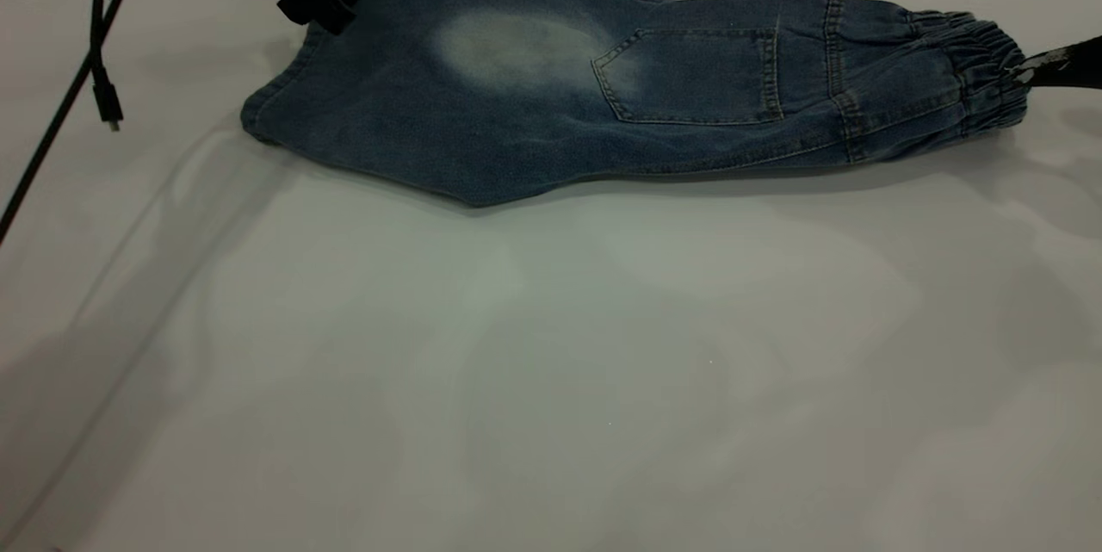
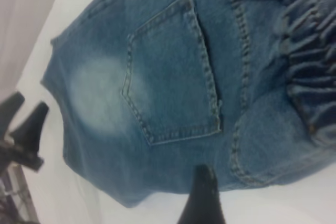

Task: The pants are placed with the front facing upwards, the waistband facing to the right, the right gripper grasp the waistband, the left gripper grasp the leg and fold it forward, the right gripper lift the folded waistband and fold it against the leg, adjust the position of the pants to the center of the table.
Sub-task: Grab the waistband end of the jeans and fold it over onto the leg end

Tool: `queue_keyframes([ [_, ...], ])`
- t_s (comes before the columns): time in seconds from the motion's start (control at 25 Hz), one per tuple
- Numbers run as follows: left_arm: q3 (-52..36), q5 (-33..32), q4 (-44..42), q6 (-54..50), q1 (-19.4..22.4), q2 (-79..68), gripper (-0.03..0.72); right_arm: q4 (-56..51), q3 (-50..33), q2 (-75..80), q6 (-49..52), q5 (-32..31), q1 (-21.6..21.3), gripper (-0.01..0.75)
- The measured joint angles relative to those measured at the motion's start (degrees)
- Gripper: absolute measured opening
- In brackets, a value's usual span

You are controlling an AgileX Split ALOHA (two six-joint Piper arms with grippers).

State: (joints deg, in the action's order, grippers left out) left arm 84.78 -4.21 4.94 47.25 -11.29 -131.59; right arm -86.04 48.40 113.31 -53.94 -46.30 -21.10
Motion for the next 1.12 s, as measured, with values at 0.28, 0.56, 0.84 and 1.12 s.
queue_keyframes([
  [0.28, 0.0, -5.0, -0.3, -0.2, -0.8, 3.2, 0.456, -0.4, 0.1, 1.3, 1.1, 1.1, 0.1, 0.501],
  [0.56, 0.0, -1.4, -0.5, 0.2, -1.0, 3.7, 0.457, -0.4, 0.1, 4.5, 1.3, -0.8, 0.1, 0.501],
  [0.84, 0.0, -2.8, -0.3, 0.0, -2.6, 3.7, 0.459, -2.7, 1.2, 7.9, 1.2, 0.0, 0.1, 0.501],
  [1.12, 0.0, -2.7, -0.3, -0.1, -3.8, 3.7, 0.439, -0.3, 6.8, 10.1, 3.9, -0.3, 0.1, 0.501],
])
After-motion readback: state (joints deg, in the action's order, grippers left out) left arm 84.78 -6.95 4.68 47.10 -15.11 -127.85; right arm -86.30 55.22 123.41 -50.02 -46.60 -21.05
